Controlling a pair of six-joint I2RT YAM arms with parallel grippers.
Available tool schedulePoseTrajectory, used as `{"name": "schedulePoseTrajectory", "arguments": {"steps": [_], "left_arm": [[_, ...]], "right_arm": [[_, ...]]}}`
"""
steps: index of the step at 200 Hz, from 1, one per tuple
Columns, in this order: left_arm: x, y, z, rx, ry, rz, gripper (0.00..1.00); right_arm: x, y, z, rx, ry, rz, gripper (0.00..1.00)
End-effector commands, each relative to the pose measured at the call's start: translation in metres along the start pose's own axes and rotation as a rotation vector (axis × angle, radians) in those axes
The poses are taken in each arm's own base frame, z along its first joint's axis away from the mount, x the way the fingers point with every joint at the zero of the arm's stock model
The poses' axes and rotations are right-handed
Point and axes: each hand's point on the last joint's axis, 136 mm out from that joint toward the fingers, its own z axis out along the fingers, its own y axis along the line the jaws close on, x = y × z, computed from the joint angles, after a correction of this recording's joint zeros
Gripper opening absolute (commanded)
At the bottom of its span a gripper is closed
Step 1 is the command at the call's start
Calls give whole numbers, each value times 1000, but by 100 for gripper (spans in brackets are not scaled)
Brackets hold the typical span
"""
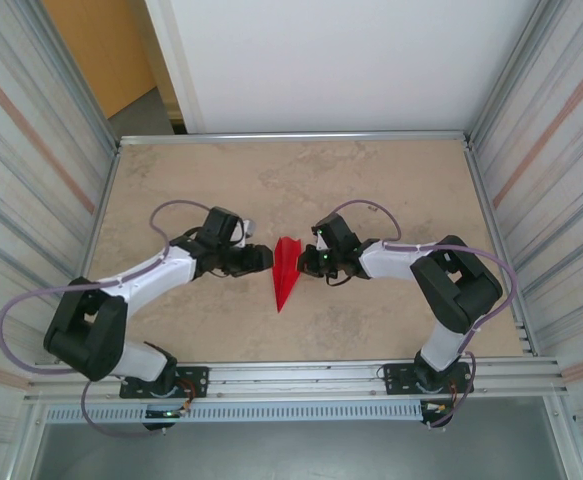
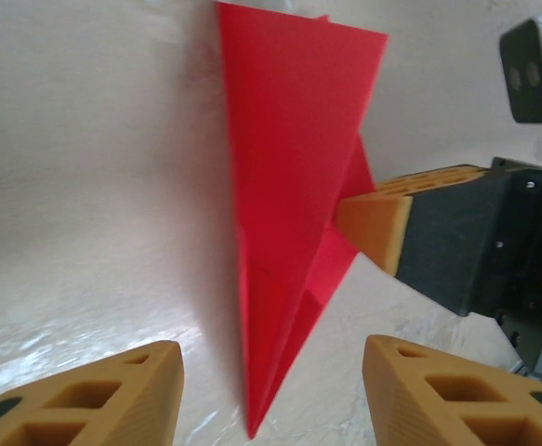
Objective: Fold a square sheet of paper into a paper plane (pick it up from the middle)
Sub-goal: Turn over the paper plane at the center of the table, then move the paper plane to the top-center of the table.
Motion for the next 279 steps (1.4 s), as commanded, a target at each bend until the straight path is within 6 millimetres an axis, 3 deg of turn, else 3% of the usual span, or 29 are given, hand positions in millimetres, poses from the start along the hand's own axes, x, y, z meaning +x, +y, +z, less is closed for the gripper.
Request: {"name": "schedulePoseTrajectory", "arguments": {"steps": [1,61,150,199,279], "left_arm": [[-4,-21,4,13,2,86,51],[-1,-33,27,5,83,136,49],[18,-1,57,-109,202,116,56],[25,-1,57,-111,215,154,58],[33,5,63,-200,239,159,45]], "right_arm": [[-3,-3,1,2,-17,-11,1],[-3,-5,1,9,-16,-9,1],[-4,-9,1,15,-17,3,0],[-4,-10,3,16,-12,9,0],[-5,-8,4,7,-9,10,0]]}}
